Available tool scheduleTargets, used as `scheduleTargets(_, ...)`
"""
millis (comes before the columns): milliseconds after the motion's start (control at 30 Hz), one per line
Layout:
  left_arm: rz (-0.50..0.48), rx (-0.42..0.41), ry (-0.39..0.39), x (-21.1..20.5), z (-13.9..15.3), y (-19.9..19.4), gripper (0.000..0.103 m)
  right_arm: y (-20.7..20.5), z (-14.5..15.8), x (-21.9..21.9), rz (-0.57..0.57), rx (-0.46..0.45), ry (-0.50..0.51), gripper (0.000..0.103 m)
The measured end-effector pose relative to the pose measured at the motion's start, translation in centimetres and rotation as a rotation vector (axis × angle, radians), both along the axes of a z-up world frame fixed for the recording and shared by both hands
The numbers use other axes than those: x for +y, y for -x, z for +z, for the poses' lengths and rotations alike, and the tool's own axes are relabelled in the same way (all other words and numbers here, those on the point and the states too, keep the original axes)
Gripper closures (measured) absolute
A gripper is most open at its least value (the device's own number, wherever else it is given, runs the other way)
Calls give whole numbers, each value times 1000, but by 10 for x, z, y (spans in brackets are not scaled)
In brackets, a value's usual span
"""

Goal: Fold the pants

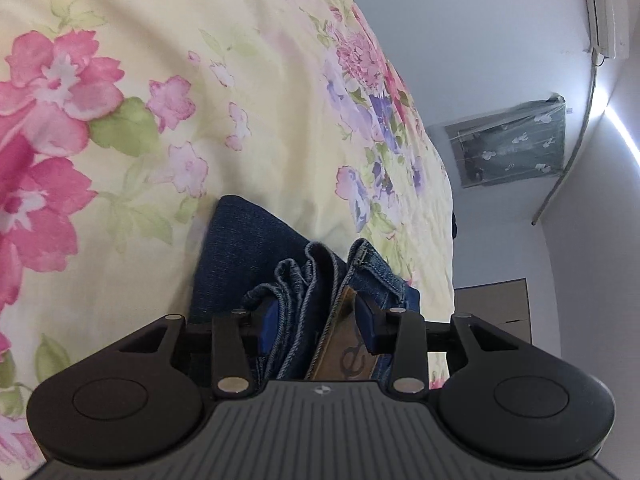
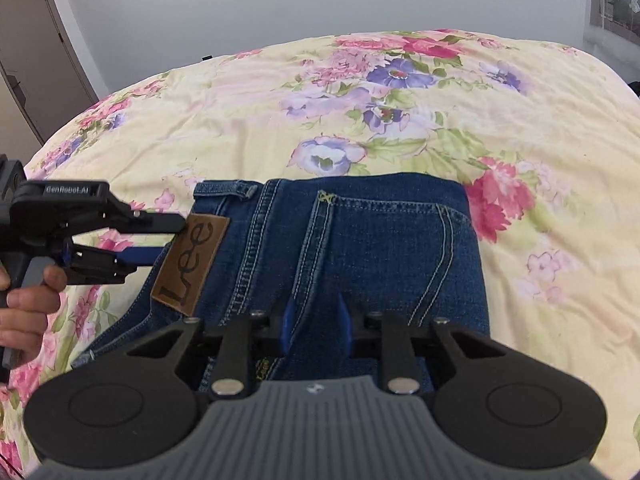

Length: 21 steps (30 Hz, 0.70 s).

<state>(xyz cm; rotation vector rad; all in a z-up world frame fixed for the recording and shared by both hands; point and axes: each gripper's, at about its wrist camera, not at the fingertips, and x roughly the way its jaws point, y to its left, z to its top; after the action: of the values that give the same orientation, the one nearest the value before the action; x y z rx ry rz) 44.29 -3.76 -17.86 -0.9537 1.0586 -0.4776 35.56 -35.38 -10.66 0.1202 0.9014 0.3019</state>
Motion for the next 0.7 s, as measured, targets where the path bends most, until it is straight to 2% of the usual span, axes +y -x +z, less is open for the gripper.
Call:
scheduleTargets(167,-67,-64,-156,-22,16,-9,57,-1,-12,-3,2,-2,-34,83)
scheduleTargets(200,-82,-103,-192,-26,24,-6,70,-2,-13,-4,-2,1,-42,83)
scheduleTargets(233,-111,-170,-242,-31,37,0,78,-2,-14,-5,-6,3,-48,83)
scheduleTargets(267,-153,-251,-286,-38,53,8,80,-1,-13,-6,-9,2,-51,83)
scheduleTargets(367,-296,-432,-397,-60,93,26,84,2,-12,-3,11,7,-53,83)
scheduleTargets(433,-375,-501,-506,-75,107,34,84,4,-13,1,26,6,-47,84)
scheduleTargets(500,-375,-473,-546,-77,102,30,84,2,-15,3,32,12,-51,85)
scheduleTargets(567,-333,-368,-530,-65,84,17,82,-1,-20,3,25,28,-63,85)
scheduleTargets(633,-277,-264,-471,-47,69,7,78,-4,-24,4,26,41,-74,85)
scheduleTargets(700,-234,-243,-476,-37,67,9,77,-6,-25,6,33,46,-71,85)
